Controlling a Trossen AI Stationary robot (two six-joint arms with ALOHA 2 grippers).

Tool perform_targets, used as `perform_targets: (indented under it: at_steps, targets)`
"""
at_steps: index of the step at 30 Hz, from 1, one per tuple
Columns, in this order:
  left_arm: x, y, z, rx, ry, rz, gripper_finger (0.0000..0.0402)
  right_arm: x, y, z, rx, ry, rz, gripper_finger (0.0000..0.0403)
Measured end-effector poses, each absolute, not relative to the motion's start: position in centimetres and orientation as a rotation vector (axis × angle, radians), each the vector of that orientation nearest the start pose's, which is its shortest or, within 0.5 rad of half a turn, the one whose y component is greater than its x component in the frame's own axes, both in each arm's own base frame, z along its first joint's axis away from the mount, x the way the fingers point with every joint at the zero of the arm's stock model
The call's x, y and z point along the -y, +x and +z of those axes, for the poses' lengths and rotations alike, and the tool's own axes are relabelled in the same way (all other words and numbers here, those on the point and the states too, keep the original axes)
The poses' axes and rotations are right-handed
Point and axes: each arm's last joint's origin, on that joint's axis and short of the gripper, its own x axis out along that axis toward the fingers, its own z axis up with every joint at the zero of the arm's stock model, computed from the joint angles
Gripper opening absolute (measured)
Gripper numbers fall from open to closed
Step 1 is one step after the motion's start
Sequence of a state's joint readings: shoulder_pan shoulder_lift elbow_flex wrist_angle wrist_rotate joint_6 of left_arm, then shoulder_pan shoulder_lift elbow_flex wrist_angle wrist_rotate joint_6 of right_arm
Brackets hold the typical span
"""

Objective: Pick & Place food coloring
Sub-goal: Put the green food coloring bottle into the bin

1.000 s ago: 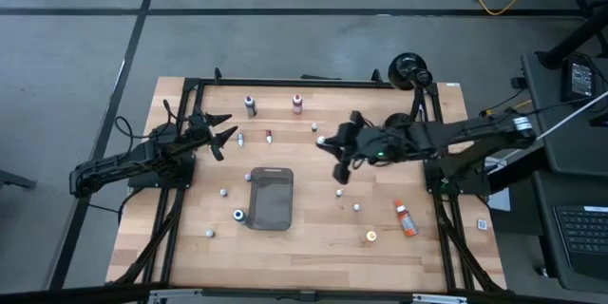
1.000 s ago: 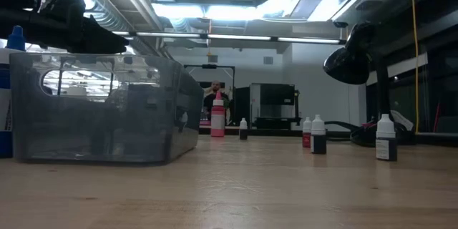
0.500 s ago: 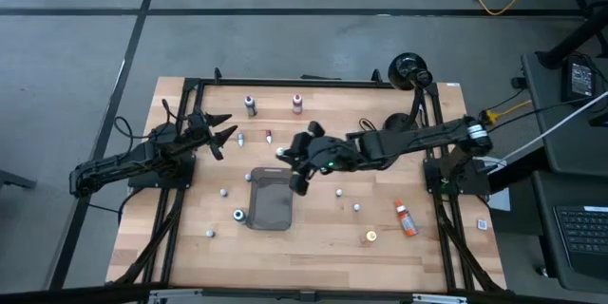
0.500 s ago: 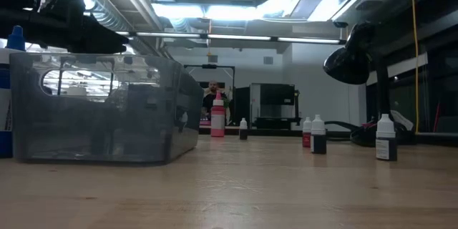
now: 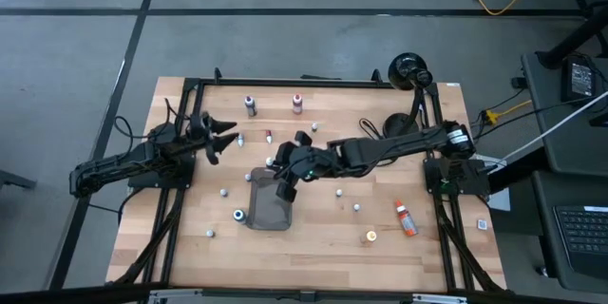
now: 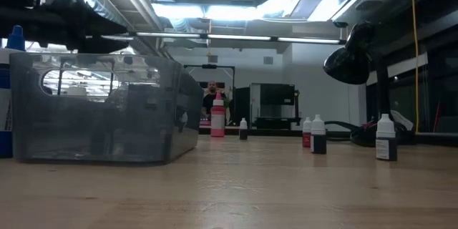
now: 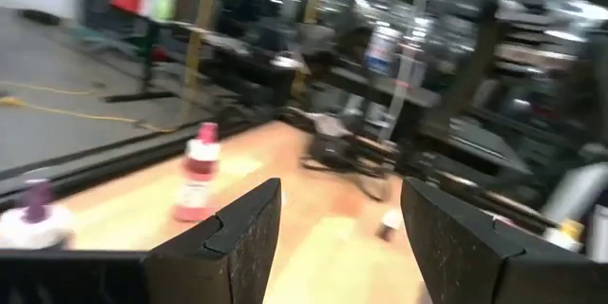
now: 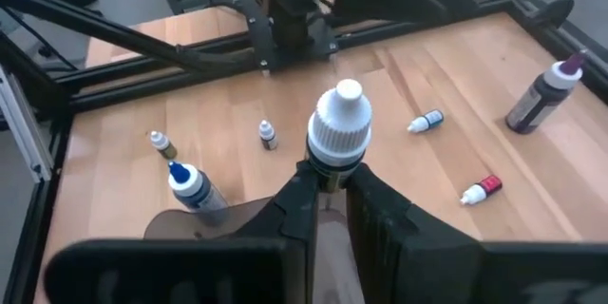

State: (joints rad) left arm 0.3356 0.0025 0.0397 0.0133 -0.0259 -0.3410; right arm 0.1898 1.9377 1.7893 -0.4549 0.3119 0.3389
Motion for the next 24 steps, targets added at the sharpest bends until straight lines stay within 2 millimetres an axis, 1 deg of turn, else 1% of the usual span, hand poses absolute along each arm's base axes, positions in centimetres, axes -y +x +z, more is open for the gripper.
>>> perform_targets:
  at_steps: [3,5,9,13,19,22,24]
  targets:
    - [-3.0,9.0,18.2,0.134,-0.343,0.282,0.0212,-7.5,43.8,31.9,-0.557,0.179,-0.215,0.0051]
    - [-2.9,8.8,18.9,0.148,-0.342,0.254,0.0212,-7.5,43.8,31.9,-0.554,0.178,-0.215,0.0051]
    - [-2.7,8.3,21.4,0.209,-0.306,0.231,0.0212,-7.3,43.9,31.9,-0.554,0.179,-0.217,0.0051]
    - [-2.5,7.7,24.4,0.232,-0.248,0.232,0.0212,-7.3,43.9,31.9,-0.555,0.179,-0.217,0.0051]
    - [-2.3,7.7,28.9,0.151,-0.202,0.193,0.0212,-7.3,43.9,31.9,-0.555,0.177,-0.215,0.0051]
    - [-2.3,8.3,30.9,0.08,-0.192,0.143,0.0212,-7.3,43.9,31.9,-0.56,0.184,-0.199,0.0051]
    - [-2.4,8.9,31.8,-0.003,-0.19,0.116,0.0212,-7.2,43.9,31.9,-0.562,0.189,-0.191,0.0051]
